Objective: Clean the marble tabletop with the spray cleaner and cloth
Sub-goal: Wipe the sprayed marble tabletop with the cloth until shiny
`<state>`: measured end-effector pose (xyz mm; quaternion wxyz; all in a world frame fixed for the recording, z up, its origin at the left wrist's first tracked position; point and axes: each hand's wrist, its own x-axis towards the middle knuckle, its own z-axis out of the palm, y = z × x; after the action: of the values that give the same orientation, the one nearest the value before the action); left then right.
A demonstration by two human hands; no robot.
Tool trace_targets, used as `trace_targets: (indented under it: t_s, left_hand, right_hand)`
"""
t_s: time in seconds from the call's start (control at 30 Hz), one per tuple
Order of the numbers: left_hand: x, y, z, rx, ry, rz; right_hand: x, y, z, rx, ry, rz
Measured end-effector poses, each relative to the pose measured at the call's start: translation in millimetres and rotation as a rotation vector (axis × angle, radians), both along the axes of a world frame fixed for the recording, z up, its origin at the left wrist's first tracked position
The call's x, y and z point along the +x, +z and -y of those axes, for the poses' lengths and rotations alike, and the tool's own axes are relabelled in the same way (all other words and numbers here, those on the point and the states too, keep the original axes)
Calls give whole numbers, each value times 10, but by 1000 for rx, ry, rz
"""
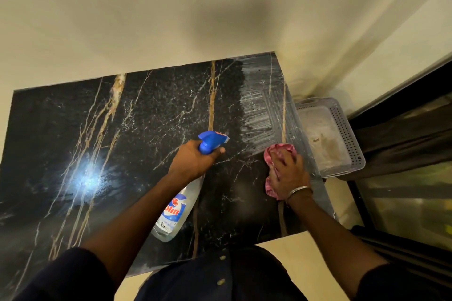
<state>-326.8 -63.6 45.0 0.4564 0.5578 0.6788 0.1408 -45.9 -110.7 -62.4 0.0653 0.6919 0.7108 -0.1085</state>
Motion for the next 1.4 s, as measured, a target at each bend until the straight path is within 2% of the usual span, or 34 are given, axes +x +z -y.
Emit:
trace_targets:
  t_s: [0.13, 0.2, 0.27, 0.33, 0.4, 0.43, 0.53, 0.63, 0.7, 0.8, 0.87, 0.93, 1.07, 1.2, 1.27, 1.4]
  left_hand:
    - [-7, 3, -32, -10, 27, 15]
    - [-8, -12, -51, -4, 33, 10]
    - [-6, -25, -71, 14, 39, -7]
    - [-11, -27, -103, 21, 52, -26]
    - [-25, -29, -140, 28, 60, -22]
    - [-34, -22, -158, 28, 60, -18]
    - [-75, -11, -209, 19, 63, -18]
    - [-117, 3, -264, 11, 70, -23]
    - [-145, 6, -296, 2, 78, -16]
    - [-180, -2, -320, 1, 81, -20]
    - [-195, -25, -322, 1, 79, -29]
    - [-195, -42, -313, 3, 91, -35]
    - [-171, -39, -305, 20, 109, -45]
    - [-153, -15, -319, 14, 110, -37]
    - [-142, 9, -332, 11, 117, -40]
    - [-134, 50, -333, -8, 96, -24]
  right_hand:
    - [-303, 109, 10, 45, -160, -65]
    - [-623, 135, 6, 47, -167, -36]
    - [-983, 124, -37, 18, -33, -49]
    - [-1289, 88, -108, -29, 200, -67]
    - [-1415, 44, -170, -20, 411, -65]
    - [-1398, 47, -184, -8, 450, -73]
    - [-1075, 35, -201, 12, 370, -104]
    - [-505, -51, -350, -23, 163, -20]
    - [-253, -75, -426, 45, -2, -34]
    - [-308, 27, -435, 108, -193, -95]
    - [-535, 91, -432, 69, -266, -87]
    - [-826, 110, -436, 39, -178, -49]
    - [-1413, 75, -357, -24, 131, -143]
    - [-1413, 39, -386, -36, 337, -133]
    - [-1173, 52, -433, -25, 337, -113]
    - [-460, -39, -622, 43, 84, -16]
